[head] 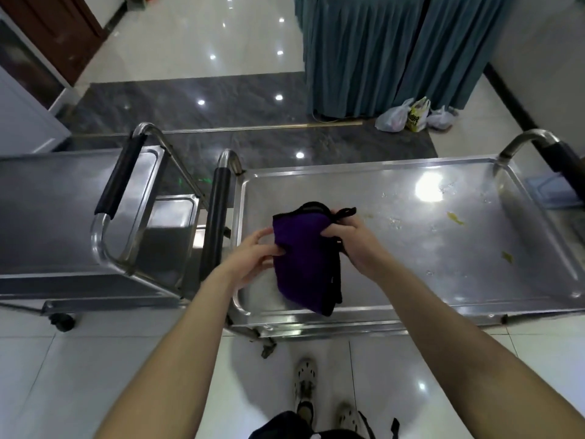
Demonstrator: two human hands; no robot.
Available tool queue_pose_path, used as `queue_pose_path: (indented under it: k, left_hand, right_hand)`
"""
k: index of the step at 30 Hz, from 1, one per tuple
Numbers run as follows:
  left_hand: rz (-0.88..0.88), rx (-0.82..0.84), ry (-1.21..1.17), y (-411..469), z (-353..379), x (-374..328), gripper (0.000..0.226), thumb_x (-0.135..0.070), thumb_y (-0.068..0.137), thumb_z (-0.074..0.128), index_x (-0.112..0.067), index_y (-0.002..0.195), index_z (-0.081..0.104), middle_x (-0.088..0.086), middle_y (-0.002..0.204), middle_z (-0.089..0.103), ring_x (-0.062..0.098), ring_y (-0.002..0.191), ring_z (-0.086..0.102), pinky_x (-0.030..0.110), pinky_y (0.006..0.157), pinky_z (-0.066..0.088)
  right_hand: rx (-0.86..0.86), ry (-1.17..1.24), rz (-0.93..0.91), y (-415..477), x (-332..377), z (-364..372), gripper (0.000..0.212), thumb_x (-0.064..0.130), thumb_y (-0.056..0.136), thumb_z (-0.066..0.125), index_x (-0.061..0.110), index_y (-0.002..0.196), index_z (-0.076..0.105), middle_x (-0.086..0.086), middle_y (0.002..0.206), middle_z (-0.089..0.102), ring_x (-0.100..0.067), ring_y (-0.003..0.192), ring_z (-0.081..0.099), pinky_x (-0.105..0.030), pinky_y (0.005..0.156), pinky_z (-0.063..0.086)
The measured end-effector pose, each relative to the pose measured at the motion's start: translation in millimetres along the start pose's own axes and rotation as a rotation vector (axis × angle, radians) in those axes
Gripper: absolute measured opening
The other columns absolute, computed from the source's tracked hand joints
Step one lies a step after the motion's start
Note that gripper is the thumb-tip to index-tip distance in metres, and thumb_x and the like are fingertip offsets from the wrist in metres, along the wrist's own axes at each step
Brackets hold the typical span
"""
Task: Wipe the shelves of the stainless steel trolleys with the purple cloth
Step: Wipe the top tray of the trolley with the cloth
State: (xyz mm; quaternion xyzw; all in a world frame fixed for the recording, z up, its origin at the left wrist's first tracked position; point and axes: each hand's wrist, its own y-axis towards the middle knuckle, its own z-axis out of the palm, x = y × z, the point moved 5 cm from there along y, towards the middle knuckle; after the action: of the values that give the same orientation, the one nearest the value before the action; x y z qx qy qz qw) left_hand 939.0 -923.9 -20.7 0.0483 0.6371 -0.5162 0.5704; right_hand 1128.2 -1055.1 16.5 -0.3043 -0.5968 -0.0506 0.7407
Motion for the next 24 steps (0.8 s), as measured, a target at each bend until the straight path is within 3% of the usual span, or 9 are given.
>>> queue_pose_path:
  k: [3,6,8,10,13,16,18,21,24]
  left_hand:
    - [0.057,-0.117,0.219,9,-3,-11,0.078,-0.013,0.09,0.086,-0.017,0.158,0.046,0.013,0.129,0.074,0.028,0.114,0.075,0.043,0.101,0.06]
    - [0.125,-0.278,0.753,16,-9,-20,0.078,-0.03,0.09,0.088,-0.022,0.156,0.048,0.003,0.122,0.071,0.019,0.107,0.071,0.043,0.101,0.059]
    - [0.296,-0.422,0.937,14,-21,-30,0.053,-0.028,0.093,0.081,-0.021,0.142,0.063,-0.002,0.115,0.07,0.014,0.102,0.068,0.042,0.098,0.06]
    - [0.512,-0.585,1.091,8,-37,-43,0.038,-0.023,0.092,0.073,-0.02,0.13,0.071,0.0,0.118,0.069,0.02,0.108,0.066,0.046,0.101,0.056]
    - [0.634,-0.831,1.305,9,-66,-55,0.046,-0.029,0.09,0.068,-0.018,0.135,0.067,0.013,0.132,0.061,0.037,0.125,0.057,0.055,0.108,0.046]
    - [0.335,-0.796,1.214,29,-97,-52,0.079,-0.049,0.097,0.065,-0.03,0.165,0.031,0.021,0.159,0.042,0.044,0.145,0.044,0.06,0.117,0.041]
    - [0.227,-0.701,1.094,41,-107,-49,0.09,-0.051,0.101,0.062,-0.039,0.17,0.007,0.024,0.156,0.045,0.047,0.136,0.054,0.06,0.109,0.05]
    - [0.282,-0.703,1.089,42,-105,-53,0.087,-0.038,0.105,0.058,-0.041,0.171,0.002,0.023,0.144,0.053,0.045,0.115,0.065,0.056,0.098,0.056]
    - [0.287,-0.728,1.103,37,-103,-53,0.083,-0.03,0.107,0.055,-0.04,0.172,0.003,0.023,0.146,0.052,0.045,0.116,0.064,0.057,0.098,0.056]
  right_hand:
    - [-0.185,-0.338,0.019,26,-1,-23,0.035,0.02,0.098,0.072,0.012,0.131,0.065,-0.009,0.125,0.072,-0.031,0.117,0.07,-0.049,0.103,0.058]
    - [-0.196,-0.847,0.095,36,-29,-27,0.074,0.039,0.098,0.076,0.015,0.158,0.039,-0.012,0.155,0.049,-0.035,0.134,0.058,-0.047,0.11,0.05]
    - [-0.138,-0.995,0.061,35,-59,-17,0.087,0.05,0.098,0.072,0.024,0.167,0.026,-0.01,0.167,0.034,-0.036,0.147,0.045,-0.051,0.116,0.042]
    - [-0.077,-1.117,-0.031,34,-88,4,0.09,0.061,0.098,0.067,0.034,0.169,0.02,-0.01,0.174,0.023,-0.036,0.159,0.025,-0.056,0.128,0.03]
    - [-0.052,-1.266,-0.17,45,-112,37,0.091,0.078,0.094,0.056,0.043,0.168,0.017,-0.012,0.179,0.01,-0.034,0.166,0.0,-0.063,0.132,0.01]
    - [-0.143,-1.322,-0.232,67,-122,46,0.096,0.088,0.089,0.047,0.046,0.169,0.014,-0.012,0.181,0.0,-0.034,0.166,-0.012,-0.067,0.13,0.002]
    - [-0.172,-1.36,-0.237,78,-136,49,0.097,0.089,0.091,0.041,0.046,0.171,0.007,-0.012,0.18,-0.009,-0.034,0.165,-0.017,-0.068,0.129,-0.002]
    - [-0.165,-1.402,-0.335,78,-157,81,0.094,0.085,0.096,0.037,0.04,0.172,0.006,-0.017,0.18,-0.009,-0.039,0.165,-0.017,-0.069,0.129,-0.006]
    - [0.053,-1.436,-0.569,68,-172,120,0.088,0.084,0.1,0.034,0.039,0.172,0.012,-0.017,0.18,-0.002,-0.04,0.166,-0.01,-0.073,0.127,0.004]
